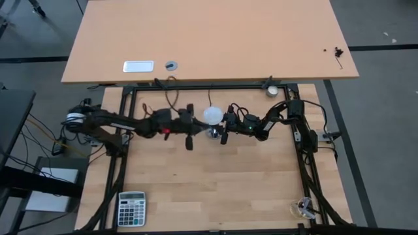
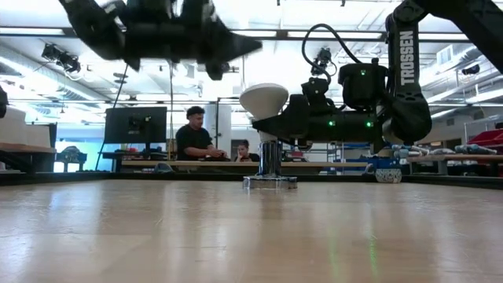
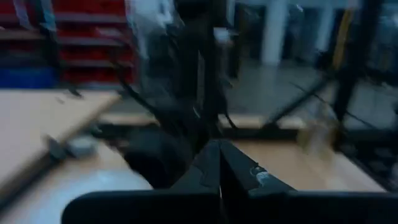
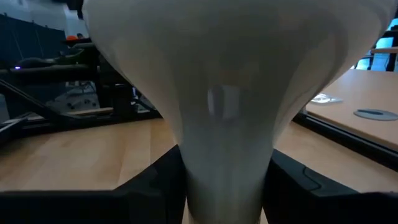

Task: Screw lightbulb
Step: Insert the lightbulb into the silver lamp socket

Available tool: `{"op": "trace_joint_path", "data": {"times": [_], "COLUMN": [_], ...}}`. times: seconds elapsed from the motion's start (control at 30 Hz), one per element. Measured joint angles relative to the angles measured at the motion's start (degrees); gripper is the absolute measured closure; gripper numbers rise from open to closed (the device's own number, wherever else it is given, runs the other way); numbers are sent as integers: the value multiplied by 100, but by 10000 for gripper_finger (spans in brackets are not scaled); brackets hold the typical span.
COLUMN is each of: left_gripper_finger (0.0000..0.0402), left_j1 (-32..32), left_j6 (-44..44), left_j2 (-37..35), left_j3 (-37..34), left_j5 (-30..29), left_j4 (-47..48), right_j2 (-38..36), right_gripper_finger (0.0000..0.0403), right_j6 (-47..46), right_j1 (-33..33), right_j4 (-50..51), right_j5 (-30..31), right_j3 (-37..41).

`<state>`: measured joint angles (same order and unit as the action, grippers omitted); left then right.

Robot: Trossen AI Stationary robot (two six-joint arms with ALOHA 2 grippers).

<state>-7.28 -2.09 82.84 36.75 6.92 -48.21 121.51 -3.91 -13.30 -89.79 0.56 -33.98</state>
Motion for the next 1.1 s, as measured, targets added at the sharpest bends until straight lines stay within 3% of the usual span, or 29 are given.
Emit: {"op": "trace_joint_path", "data": {"times": [0.17, 0.37, 0.6, 1.1], "left_gripper_finger": [402, 402, 402, 402], "left_j1": [-343, -567, -573, -576], "left_j6": [64, 394, 626, 638], "left_j2": [-261, 318, 889, 988], "left_j3": [460, 1449, 2031, 2061], "left_j5": [-863, -1153, -1159, -1152], "left_j4": [1391, 3097, 3475, 3591], "right_j2": [0, 4, 4, -798], "right_gripper_finger": [236, 236, 235, 190], "right_j6": [18, -7, -52, -391], "right_j1": [2, 4, -1, 26], "right_j4": [21, 38, 13, 859], "right_j5": [-4, -7, 4, 115], "right_j3": [2, 7, 52, 584]}}
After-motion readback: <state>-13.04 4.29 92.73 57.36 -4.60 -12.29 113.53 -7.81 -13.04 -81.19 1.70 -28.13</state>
